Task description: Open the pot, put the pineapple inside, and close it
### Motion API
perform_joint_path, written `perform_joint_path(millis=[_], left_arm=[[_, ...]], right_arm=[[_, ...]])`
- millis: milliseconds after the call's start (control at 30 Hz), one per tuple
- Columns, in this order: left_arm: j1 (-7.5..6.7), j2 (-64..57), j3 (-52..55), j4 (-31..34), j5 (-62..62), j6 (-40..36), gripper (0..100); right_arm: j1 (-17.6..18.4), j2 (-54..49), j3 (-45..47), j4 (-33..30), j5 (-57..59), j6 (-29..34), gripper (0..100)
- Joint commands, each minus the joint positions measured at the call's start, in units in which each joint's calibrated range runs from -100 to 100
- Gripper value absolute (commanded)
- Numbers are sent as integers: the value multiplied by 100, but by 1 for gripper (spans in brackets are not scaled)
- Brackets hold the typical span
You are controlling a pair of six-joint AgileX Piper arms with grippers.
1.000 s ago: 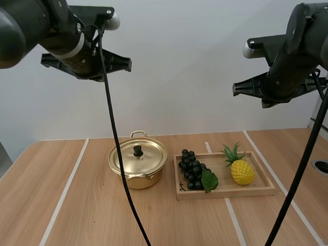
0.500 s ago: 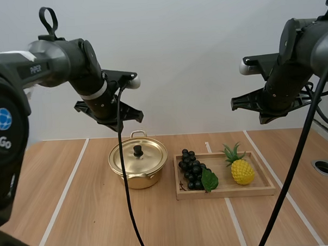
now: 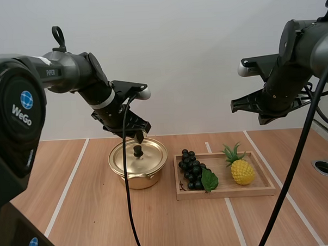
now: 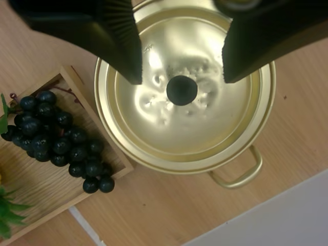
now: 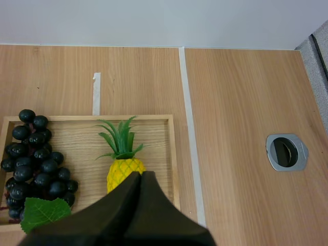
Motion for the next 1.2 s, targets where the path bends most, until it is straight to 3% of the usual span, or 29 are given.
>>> perform_joint_path(millis=[0,800,1067,1167], left_arm=[[-3,65,23,-139,-148,188,100],[-18,1077,27,-177,-737,336,100],[-165,1281,27,-177,-737,365,100],[-201,1281,27,-167,-737,365,96]], right_arm=[[-24,-16,14,14,-46,-56,0],[-24,-16,14,212,-46,-88,0],[-24,-16,14,404,-46,-293,0],[-24,-16,14,393,-46,-293,0]])
